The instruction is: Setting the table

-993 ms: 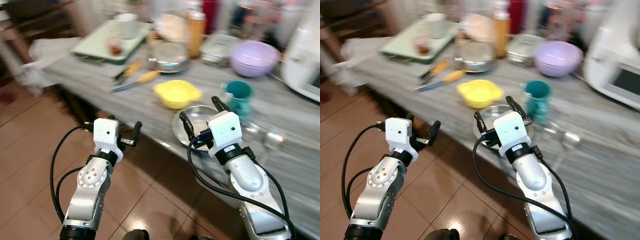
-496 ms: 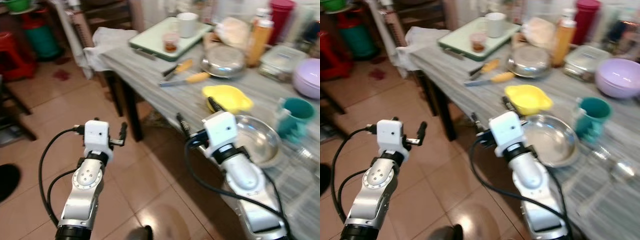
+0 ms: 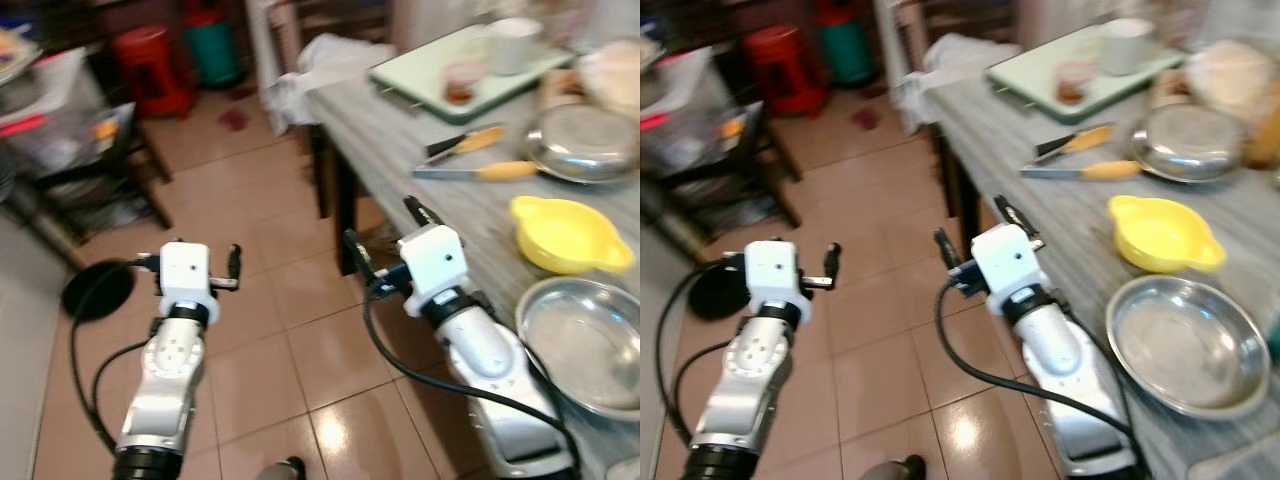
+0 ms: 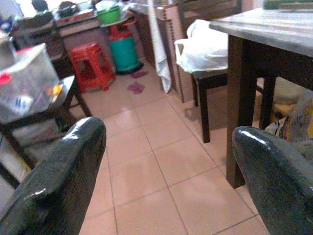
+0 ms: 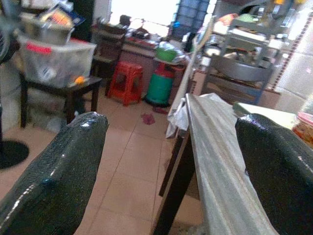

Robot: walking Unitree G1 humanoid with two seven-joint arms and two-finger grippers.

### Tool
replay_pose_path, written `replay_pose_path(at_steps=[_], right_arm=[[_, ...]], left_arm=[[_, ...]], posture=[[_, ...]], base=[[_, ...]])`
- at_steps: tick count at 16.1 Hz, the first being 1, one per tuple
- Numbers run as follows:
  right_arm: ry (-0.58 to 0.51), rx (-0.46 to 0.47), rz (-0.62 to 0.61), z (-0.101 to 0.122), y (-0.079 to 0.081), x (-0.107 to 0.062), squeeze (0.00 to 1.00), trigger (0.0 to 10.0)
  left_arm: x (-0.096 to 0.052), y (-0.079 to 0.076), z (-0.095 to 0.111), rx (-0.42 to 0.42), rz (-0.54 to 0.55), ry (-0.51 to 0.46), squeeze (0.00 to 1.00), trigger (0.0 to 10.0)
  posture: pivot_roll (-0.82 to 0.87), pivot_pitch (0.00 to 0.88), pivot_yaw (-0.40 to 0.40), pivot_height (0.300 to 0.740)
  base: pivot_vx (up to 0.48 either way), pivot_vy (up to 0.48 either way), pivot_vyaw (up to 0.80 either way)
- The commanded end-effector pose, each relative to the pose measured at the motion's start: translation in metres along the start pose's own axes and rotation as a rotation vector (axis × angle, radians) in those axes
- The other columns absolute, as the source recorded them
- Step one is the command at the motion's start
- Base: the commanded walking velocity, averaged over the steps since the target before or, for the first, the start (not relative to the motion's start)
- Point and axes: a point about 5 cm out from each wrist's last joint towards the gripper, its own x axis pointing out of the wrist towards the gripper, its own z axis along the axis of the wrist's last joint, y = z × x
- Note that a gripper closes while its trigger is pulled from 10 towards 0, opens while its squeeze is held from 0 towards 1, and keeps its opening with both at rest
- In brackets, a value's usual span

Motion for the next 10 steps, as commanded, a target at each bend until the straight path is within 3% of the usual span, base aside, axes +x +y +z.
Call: replay_pose_path(at_steps=[1,7,10], right_arm=[[-0.021,0.013,0.030,0.002,0.006,0.003,0.00,10.0],[0.001,-0.001,0.069,-0.006,0.002,0.005,0.00,10.0],[0.041,0.047,0.097,-0.023,0.002,0.008,0.00,10.0]], left_arm=[[-0.002,0.009,-0.008,0.023,0.033,0.026,0.00,10.0],[-0.006,0.018,-0.023,0.025,0.101,0.080,0.00,10.0],[-0.010,0.018,-0.049,0.045,0.062,0.177,0.00,10.0]], posture=[[0.01,0.109,0.077,0.740],[0.02,0.104,0.059,0.740],[0.00,0.087,0.063,0.740]], base=[[0.000,0.000,0.80],[0.000,0.000,0.80],[0.000,0.000,0.14]])
